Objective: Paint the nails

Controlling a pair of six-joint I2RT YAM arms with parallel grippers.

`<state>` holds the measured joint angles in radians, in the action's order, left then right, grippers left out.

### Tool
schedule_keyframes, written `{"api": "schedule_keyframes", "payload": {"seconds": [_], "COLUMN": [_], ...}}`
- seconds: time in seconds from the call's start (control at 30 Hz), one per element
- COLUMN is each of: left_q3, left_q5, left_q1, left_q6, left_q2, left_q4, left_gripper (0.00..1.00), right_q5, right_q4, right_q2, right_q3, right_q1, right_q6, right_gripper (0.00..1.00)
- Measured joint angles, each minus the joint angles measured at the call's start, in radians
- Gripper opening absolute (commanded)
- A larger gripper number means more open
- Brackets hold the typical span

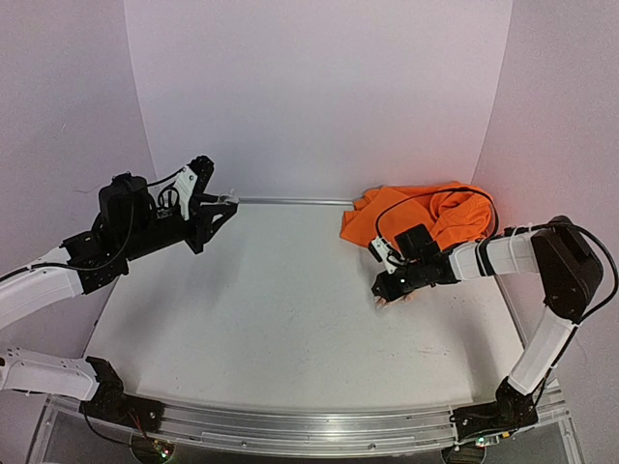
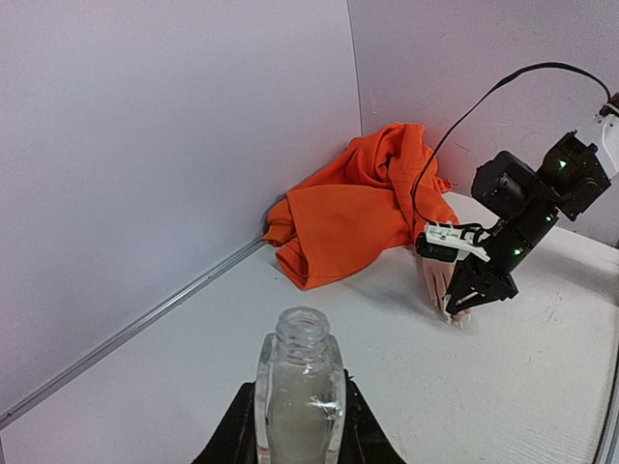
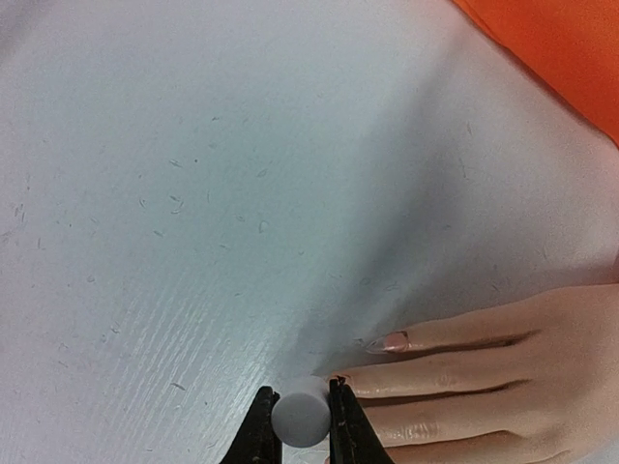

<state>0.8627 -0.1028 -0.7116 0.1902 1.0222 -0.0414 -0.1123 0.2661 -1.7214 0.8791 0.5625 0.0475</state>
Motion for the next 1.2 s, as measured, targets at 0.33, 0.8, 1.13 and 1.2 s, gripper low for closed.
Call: {"api": "schedule_keyframes", "payload": {"seconds": [0.33, 0.8, 1.13, 1.2], "left_q3": [0.000, 0.000, 0.000, 0.000], "left_q5": [0.000, -0.002, -0.008, -0.009], "left_q1": [0.002, 0.005, 0.007, 0.007], "left_q6": [0.000, -0.005, -0.005, -0.005], "left_q2": [0.000, 0.000, 0.000, 0.000], "left_q4": [0.000, 0.000, 0.000, 0.000], "left_gripper": [0.00, 0.00, 0.00, 0.00], "right_q5": [-0.003, 0.076, 0.081, 0.085], "right_q4": [0.005, 0.019, 0.019, 0.019], "right_q2": [0.016, 0.066, 0.043, 0.039], "right_q3": [-0.003, -0.005, -0.005, -0.004], "right_q1": [0.011, 0.013, 0.013, 0.013], "right_q6": [-0.003, 0.001, 0.001, 0.001], "right_gripper": [0.00, 0.00, 0.00, 0.00]}}
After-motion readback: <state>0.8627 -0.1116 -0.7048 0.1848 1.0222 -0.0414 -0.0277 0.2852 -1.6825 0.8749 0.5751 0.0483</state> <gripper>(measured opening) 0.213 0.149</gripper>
